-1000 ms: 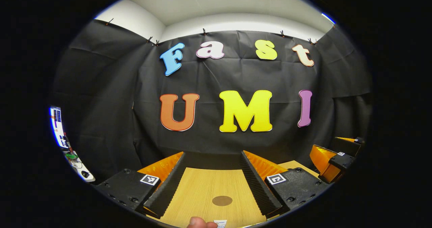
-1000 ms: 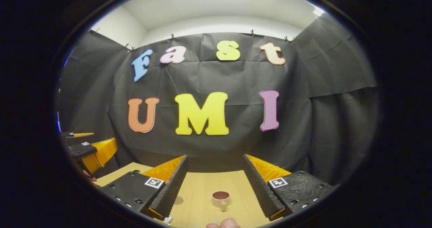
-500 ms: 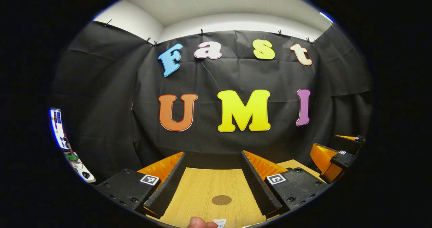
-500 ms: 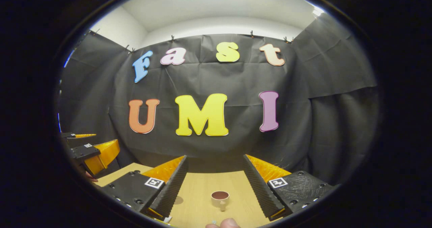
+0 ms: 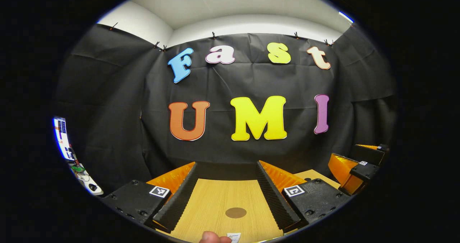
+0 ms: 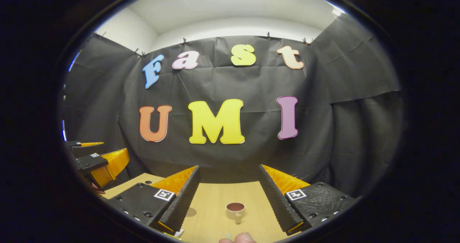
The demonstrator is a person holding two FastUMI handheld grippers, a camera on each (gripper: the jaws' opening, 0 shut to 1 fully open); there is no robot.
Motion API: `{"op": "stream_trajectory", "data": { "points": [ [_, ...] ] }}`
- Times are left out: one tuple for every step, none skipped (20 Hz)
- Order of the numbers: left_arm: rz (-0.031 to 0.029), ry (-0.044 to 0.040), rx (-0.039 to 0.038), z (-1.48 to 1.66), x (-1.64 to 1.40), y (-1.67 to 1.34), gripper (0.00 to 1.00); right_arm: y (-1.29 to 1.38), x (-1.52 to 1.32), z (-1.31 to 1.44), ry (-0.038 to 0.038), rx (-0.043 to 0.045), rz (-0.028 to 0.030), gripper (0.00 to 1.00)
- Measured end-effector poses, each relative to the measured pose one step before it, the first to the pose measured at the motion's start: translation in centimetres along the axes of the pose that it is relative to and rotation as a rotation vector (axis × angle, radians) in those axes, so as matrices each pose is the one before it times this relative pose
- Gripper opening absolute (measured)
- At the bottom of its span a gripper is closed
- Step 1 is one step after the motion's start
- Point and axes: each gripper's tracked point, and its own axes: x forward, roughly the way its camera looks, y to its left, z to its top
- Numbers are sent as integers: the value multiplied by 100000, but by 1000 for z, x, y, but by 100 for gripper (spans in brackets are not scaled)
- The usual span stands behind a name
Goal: Put the toothbrush and toothpaste on the desktop into the cup, then pick up the cup and place it on the coaster on the desktop.
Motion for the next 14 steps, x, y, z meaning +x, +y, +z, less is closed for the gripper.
{"op": "stream_trajectory", "data": {
  "points": [
    [-529,395,-126,-125,61,-85,99,-304,-94,-237,399,-129,-464,96],
    [-577,719,-64,-115,-56,-90,99,-302,-4,-169,373,-269,-277,96],
    [-555,833,-291,-159,16,-155,99,-337,62,-162,700,-211,-482,96],
    [-749,467,-485,-230,-15,-330,99,-266,122,-187,999,-394,-143,96],
    [-382,-74,-345,-108,-155,-335,99,-227,104,-216,937,-570,-51,96],
    [-303,359,91,-260,-362,-443,99,-221,-30,-170,837,-521,-55,96],
    [-166,929,106,-568,-189,-61,99,-379,74,-259,822,-468,-583,96],
    [-284,1323,-181,-618,2,57,99,-390,-50,-327,799,-230,-471,96],
    [-210,1558,-205,-638,7,8,99,-128,-56,-487,917,-82,-181,96],
    [-225,1567,-82,-625,154,-116,99,-124,-63,-440,887,-264,-110,96],
    [-38,1560,156,-517,118,-7,99,-98,122,-625,1244,-424,-180,96],
    [-146,1400,58,-621,159,44,99,-33,37,-676,1692,-199,163,96],
    [-132,1594,411,-799,27,-158,99,180,139,-878,1818,-208,491,96],
    [-101,1775,602,-892,81,64,99,151,168,-974,2261,-305,517,96]
  ]
}}
